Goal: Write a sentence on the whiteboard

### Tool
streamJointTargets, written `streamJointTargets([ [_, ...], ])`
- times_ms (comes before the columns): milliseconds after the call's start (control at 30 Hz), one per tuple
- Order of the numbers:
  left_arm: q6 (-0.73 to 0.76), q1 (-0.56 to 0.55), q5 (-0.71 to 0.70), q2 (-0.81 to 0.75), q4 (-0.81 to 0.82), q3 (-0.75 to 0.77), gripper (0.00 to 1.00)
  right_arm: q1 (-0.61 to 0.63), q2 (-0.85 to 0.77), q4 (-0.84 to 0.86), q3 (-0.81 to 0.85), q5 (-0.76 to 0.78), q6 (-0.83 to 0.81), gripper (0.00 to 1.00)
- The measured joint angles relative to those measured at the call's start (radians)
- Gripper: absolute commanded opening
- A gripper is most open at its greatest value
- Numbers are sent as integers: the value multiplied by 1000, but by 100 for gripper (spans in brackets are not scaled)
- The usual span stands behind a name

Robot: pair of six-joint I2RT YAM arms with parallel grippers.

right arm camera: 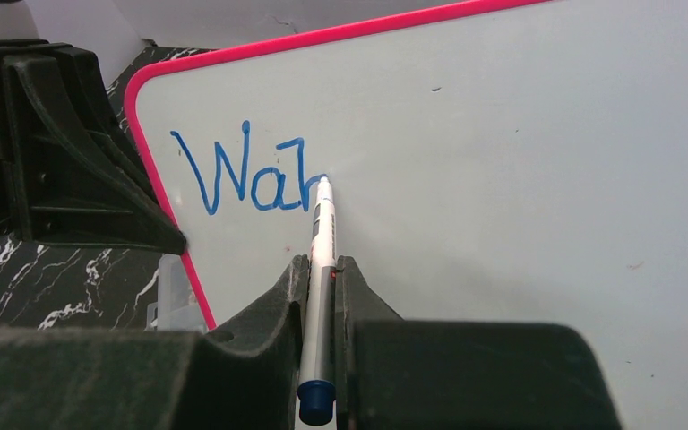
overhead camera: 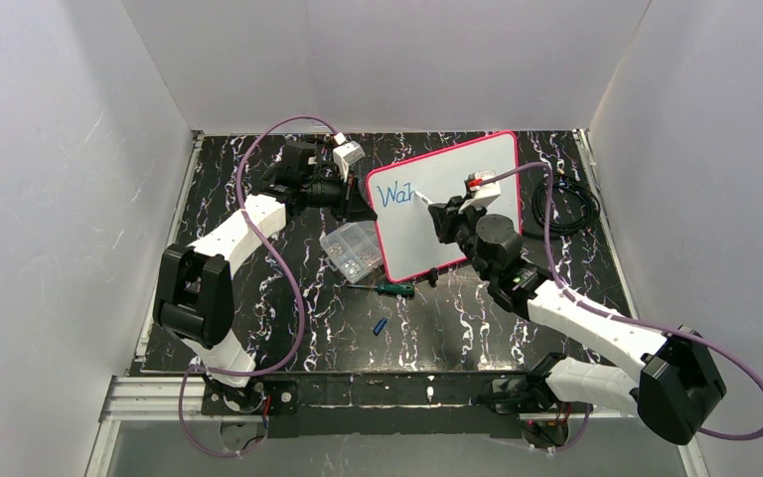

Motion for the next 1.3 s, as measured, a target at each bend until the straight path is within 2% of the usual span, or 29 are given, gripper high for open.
streamJointTargets([
  [300,5,0,4,-1,-6,0,0,-2,-53,-47,30,-27,-34,1],
  [1300,8,0,5,-1,-7,1,0,-18,-10,-34,14,-16,-39,1],
])
